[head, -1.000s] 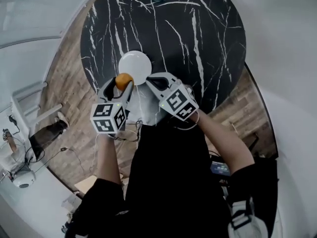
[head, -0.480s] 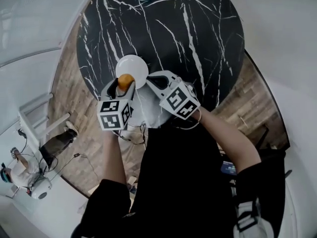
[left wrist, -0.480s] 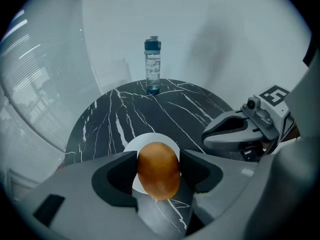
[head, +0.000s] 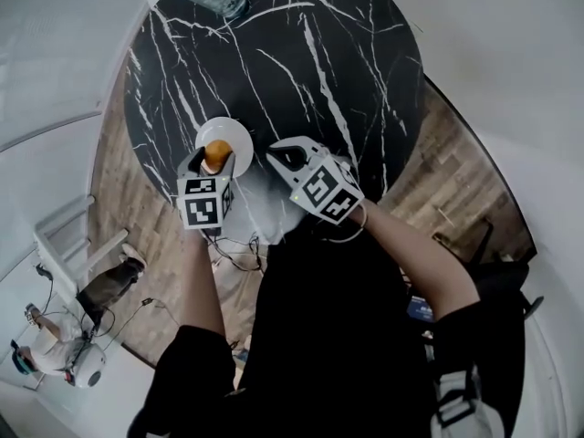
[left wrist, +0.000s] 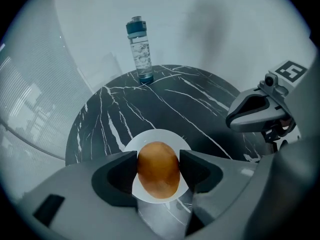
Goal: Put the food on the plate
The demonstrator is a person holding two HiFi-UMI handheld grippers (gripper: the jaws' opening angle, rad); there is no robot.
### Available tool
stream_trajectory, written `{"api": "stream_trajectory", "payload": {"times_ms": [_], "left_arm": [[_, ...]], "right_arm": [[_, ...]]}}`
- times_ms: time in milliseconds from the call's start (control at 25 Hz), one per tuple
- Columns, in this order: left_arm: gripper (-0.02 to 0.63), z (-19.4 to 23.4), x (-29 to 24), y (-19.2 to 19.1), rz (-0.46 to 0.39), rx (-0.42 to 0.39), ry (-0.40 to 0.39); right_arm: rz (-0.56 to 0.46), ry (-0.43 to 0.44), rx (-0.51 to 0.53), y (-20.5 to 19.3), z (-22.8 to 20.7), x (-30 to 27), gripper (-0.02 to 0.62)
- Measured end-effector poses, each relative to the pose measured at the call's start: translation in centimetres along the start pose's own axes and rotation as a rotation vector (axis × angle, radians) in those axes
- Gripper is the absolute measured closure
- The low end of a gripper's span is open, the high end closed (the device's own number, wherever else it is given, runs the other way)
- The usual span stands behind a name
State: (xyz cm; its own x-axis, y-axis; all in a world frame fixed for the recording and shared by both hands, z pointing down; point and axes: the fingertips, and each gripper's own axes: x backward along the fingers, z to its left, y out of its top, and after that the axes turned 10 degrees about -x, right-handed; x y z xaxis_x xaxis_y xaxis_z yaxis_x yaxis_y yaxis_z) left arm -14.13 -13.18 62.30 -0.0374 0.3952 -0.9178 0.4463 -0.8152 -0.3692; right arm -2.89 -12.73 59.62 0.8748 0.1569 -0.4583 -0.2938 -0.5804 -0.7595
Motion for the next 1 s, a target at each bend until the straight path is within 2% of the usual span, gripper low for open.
{"api": "stream_trajectory", "payload": {"times_ms": [320, 680, 1000], "left_arm": [[0.349, 0.3, -1.0, 0.3, 0.044, -0.024, 0.023], [0.349, 0.2, -1.5, 1.4, 0.034, -0.050, 0.050], [0.350, -1.3, -1.5, 1.2, 0.033, -0.067, 0.033]], "right_arm": [[0.008, -0.023, -0.011, -0.2, -1.6, 0.8, 0.598], [-0.001, -0.025, -0.017, 0.3, -2.2, 0.5, 0.598], [0.001, -0.033, -0.023, 0.1, -2.6, 1.0, 0.598]]}}
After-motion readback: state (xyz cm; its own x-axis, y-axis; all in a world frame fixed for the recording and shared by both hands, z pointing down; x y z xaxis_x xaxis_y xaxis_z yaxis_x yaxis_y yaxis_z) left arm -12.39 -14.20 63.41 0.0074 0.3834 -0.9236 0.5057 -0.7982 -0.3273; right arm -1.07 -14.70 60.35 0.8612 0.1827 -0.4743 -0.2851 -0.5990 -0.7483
